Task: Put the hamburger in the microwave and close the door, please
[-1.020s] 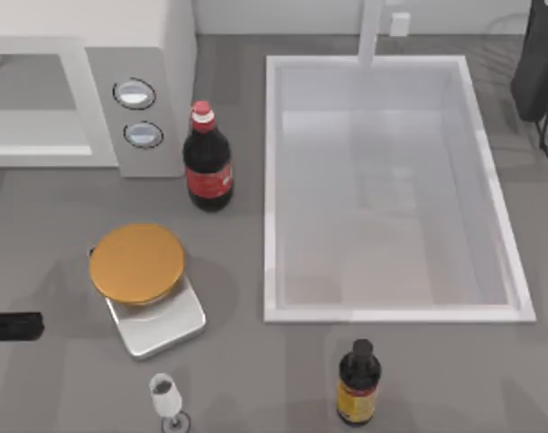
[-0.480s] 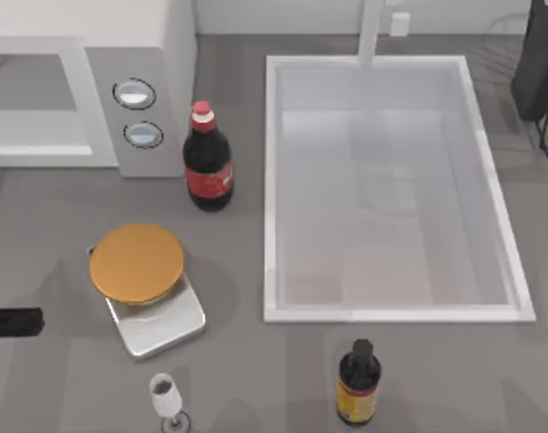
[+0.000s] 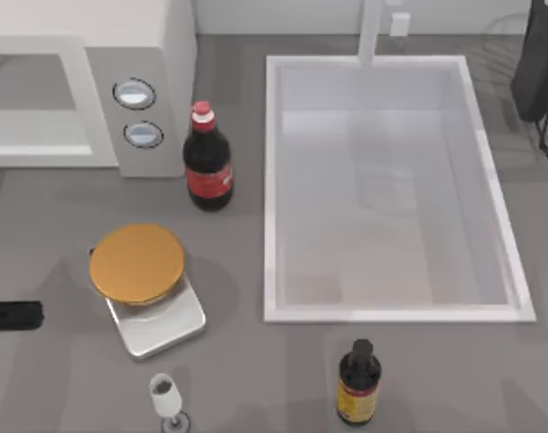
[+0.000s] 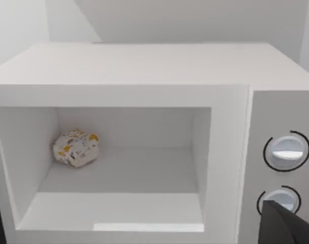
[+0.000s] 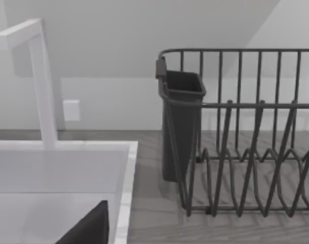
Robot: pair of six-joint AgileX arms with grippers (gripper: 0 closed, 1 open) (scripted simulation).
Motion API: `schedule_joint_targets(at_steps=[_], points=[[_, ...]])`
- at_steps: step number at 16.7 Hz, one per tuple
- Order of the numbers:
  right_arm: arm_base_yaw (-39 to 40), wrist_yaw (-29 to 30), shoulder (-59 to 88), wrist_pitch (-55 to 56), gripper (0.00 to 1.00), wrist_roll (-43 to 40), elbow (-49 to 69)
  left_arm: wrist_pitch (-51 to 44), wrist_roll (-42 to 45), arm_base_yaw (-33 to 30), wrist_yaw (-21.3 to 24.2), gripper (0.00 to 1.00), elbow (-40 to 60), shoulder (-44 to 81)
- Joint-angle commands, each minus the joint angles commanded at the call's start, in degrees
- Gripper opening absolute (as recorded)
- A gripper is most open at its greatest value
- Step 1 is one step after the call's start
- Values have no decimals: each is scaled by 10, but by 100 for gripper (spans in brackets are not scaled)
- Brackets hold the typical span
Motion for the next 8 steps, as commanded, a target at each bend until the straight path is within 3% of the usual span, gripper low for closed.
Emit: schedule_joint_targets(at_steps=[4,8], points=[[0,0,0,0,100,0,0,-32,43,73,59,0,57,74],[0,0,0,0,100,0,0,-93,123,209,165,0,165,215]])
